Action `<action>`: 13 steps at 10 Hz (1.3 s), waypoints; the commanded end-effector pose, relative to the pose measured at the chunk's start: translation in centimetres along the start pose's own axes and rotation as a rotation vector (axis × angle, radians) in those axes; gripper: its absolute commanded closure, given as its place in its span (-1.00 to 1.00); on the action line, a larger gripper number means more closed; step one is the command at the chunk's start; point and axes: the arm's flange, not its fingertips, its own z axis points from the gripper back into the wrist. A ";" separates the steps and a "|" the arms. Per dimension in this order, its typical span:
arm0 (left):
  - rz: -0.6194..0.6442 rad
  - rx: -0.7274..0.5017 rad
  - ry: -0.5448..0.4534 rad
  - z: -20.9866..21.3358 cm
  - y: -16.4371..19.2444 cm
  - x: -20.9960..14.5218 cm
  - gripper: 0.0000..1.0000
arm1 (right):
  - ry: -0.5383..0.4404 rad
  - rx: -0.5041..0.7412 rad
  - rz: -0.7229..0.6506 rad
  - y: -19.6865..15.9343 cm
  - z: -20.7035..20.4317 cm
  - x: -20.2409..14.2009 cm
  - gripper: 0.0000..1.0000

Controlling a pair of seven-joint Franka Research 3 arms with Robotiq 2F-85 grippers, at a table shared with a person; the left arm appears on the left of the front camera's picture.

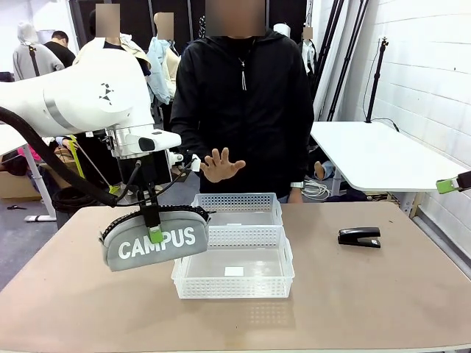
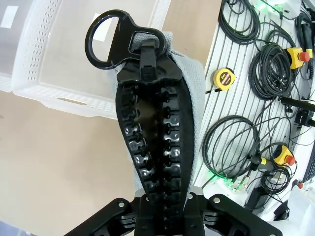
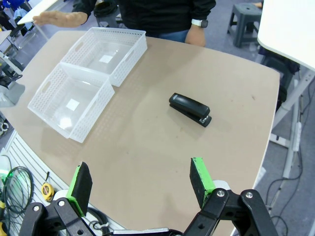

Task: Distribute items into two baskets.
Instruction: Place the picked Pencil pouch into the Organizing basket as instructed by the person.

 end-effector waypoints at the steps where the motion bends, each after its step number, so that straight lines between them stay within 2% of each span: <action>1: 0.000 0.005 -0.002 0.2 0.0 0.1 0.69 | -0.006 0.017 -0.013 0.0 -0.1 0.1 -1.00; 13: 0.000 0.005 -0.002 0.2 0.0 0.1 0.69 | -0.006 0.017 -0.013 0.0 -0.1 0.1 -1.00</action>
